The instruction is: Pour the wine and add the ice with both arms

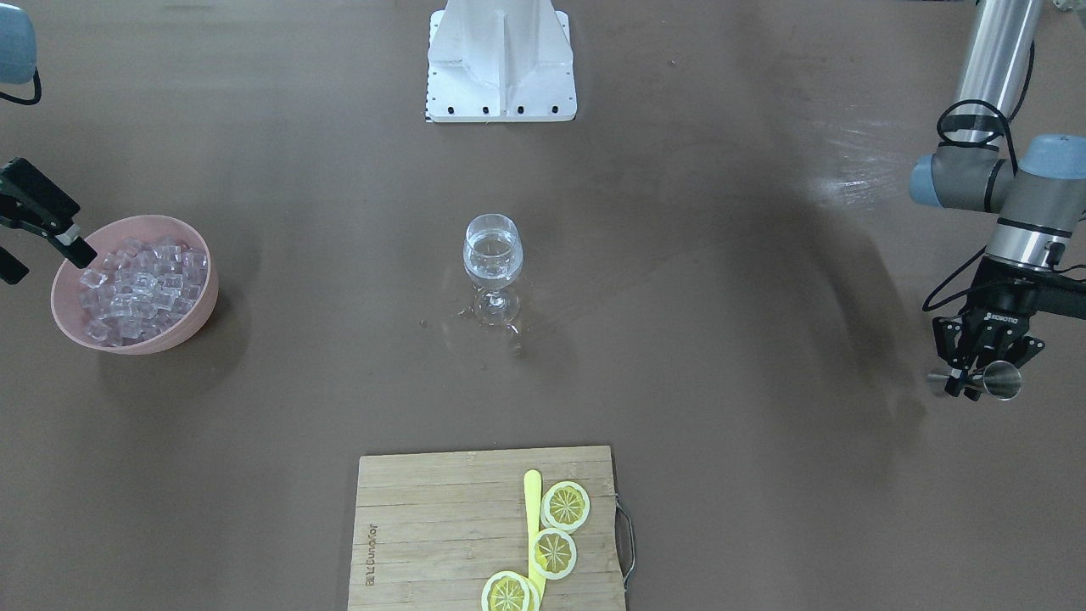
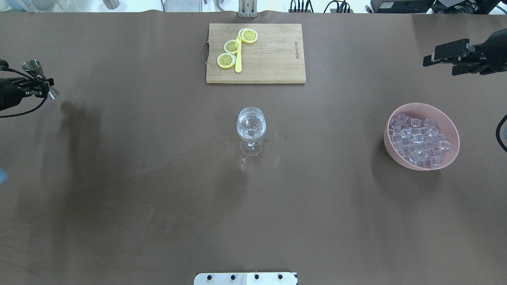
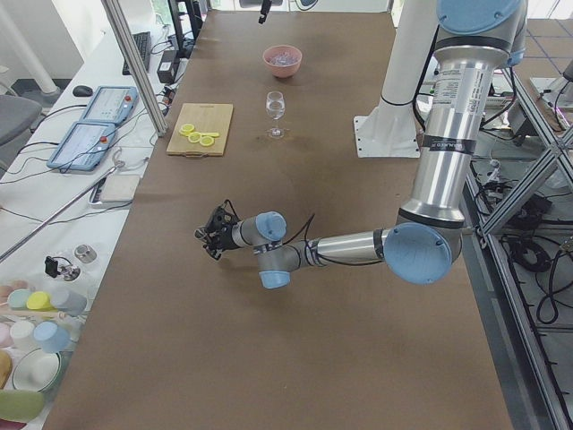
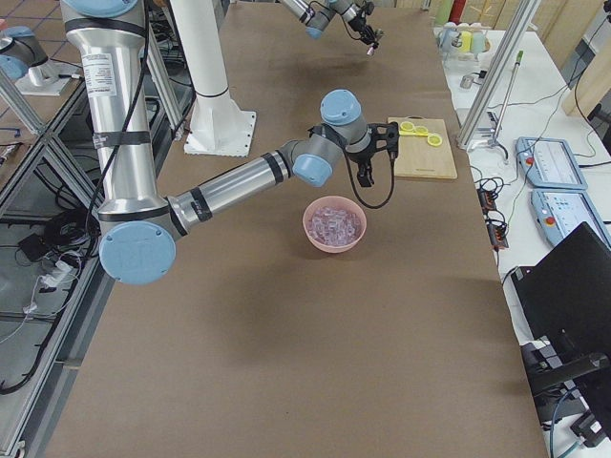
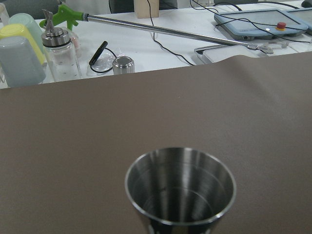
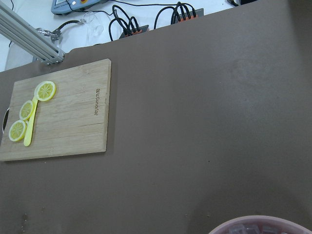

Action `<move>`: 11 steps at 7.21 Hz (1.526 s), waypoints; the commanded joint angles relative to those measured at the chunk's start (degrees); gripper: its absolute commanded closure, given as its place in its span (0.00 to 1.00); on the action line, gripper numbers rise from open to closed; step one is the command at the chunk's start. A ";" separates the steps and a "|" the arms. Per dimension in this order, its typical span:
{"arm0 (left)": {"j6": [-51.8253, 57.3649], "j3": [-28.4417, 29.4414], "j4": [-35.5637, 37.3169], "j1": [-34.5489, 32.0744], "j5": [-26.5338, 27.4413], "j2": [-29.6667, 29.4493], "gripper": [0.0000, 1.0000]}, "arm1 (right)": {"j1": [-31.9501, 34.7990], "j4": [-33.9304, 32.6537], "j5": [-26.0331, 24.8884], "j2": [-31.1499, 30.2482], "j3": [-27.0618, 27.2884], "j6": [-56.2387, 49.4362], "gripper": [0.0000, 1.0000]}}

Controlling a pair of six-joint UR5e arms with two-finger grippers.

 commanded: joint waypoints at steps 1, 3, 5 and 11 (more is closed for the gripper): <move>0.04 -0.10 -0.05 0.39 -0.20 0.02 0.10 | -0.03 0.00 0.00 0.07 -0.08 0.00 0.00; 0.13 -0.45 -0.13 0.48 -0.64 0.89 0.02 | -0.03 0.00 0.08 0.15 0.01 0.00 0.00; 0.04 -1.50 -1.19 0.39 -0.64 3.26 0.02 | -0.03 0.00 0.08 0.33 0.01 0.00 0.00; -0.66 -12.73 14.64 -13.27 -23.78 6.44 0.02 | -2.13 -6.33 -1.50 -0.98 0.71 -6.05 0.00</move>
